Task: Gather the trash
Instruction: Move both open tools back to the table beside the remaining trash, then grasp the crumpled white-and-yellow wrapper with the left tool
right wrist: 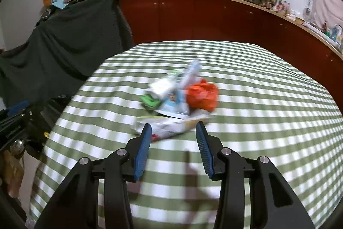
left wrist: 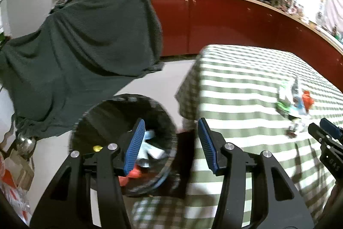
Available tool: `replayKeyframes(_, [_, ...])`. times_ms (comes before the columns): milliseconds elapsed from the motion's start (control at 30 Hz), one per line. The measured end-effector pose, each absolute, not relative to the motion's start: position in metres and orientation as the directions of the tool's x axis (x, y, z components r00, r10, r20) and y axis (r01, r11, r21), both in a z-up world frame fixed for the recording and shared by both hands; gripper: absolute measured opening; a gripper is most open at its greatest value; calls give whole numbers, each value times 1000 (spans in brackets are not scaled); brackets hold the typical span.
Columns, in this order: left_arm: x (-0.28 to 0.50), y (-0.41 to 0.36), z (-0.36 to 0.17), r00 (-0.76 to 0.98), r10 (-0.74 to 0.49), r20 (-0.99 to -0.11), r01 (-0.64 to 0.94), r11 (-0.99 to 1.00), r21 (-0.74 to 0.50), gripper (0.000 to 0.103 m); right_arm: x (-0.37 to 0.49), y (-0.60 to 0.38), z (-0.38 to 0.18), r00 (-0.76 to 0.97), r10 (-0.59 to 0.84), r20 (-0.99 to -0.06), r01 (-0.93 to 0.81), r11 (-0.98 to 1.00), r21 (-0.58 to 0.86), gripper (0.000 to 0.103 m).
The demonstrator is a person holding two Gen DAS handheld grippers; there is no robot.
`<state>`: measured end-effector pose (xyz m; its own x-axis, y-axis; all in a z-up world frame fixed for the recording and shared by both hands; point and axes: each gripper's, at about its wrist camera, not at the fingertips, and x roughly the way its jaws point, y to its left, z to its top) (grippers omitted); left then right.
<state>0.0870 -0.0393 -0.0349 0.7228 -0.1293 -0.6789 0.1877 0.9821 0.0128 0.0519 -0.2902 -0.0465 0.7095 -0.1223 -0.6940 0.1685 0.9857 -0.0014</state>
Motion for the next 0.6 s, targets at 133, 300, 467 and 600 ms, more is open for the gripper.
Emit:
replayKeyframes(133, [81,-73,-37,710,-169,-683,252,968,21,52,41,-319,-48,699,-154,-698,217,976,2,43])
replayKeyframes(300, [77,-114,-38,691,-216,-690,332,942,37,56,29,-354,-53,685,-177,-706,273,962,23,43])
replayKeyframes(467, [72,-149,-42,672,-245,-699,392,918,54,57,20,-382,-55,678,-192,-710,313,949,42,43])
replayKeyframes(600, [70,-171,-44,662,-257,-704,416,908,60,60,14,-404,-57,673,-197,-713,338,939,59,43])
